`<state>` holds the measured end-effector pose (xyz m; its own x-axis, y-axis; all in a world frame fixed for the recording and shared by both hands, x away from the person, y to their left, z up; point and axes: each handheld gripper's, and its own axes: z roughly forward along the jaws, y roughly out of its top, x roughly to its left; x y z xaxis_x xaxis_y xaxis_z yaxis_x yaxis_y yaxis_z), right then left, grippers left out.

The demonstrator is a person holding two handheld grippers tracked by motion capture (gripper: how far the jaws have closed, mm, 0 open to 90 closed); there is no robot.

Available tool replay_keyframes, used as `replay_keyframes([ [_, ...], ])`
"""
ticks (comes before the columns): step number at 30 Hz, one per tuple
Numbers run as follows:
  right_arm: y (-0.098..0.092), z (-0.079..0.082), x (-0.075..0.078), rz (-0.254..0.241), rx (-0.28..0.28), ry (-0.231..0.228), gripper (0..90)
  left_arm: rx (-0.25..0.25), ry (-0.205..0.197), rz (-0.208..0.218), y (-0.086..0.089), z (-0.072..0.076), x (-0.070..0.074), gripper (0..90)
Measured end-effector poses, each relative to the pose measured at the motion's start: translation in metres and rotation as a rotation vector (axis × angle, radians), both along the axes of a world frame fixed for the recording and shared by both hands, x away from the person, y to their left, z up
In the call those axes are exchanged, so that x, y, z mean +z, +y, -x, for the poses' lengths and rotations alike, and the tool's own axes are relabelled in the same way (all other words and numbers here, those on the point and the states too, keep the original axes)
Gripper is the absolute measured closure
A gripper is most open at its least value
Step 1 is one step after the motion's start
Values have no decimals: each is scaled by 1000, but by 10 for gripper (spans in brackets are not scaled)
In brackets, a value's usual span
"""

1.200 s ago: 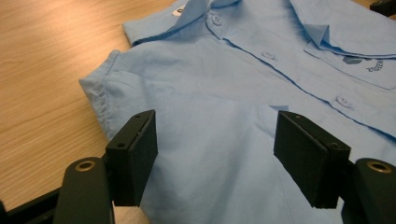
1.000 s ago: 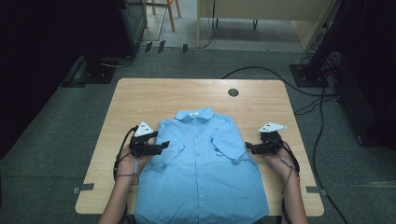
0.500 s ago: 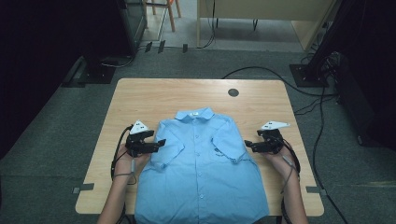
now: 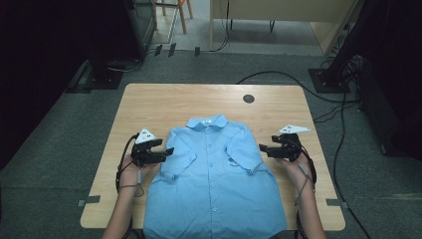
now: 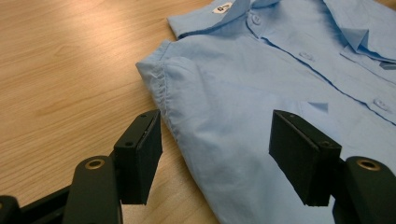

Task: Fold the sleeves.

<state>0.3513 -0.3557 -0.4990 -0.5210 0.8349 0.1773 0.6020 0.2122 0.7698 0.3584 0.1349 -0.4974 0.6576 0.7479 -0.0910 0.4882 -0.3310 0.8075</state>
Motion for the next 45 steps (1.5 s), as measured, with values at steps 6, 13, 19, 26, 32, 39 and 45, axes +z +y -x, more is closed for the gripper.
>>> replay_keyframes([
  [6,8,-1,0,49,16,-4,236,-5,3,-7,0,-2,-1,339],
  [13,14,-1,4,48,12,-24,315,-6,-3,-22,-2,-3,0,339],
  [19,23,-6,5,76,28,-28,311,-12,-2,-33,-4,-5,2,339],
  [26,30,-10,3,68,37,-42,398,-10,4,-17,-7,-10,-1,348],
  [32,35,-14,4,64,22,-44,452,5,18,5,-7,-15,-3,383],
  [39,43,-25,2,65,15,-31,457,11,3,-16,-10,-21,1,383],
  [45,45,-30,-2,63,8,-35,426,5,-1,-42,-17,-28,4,375],
])
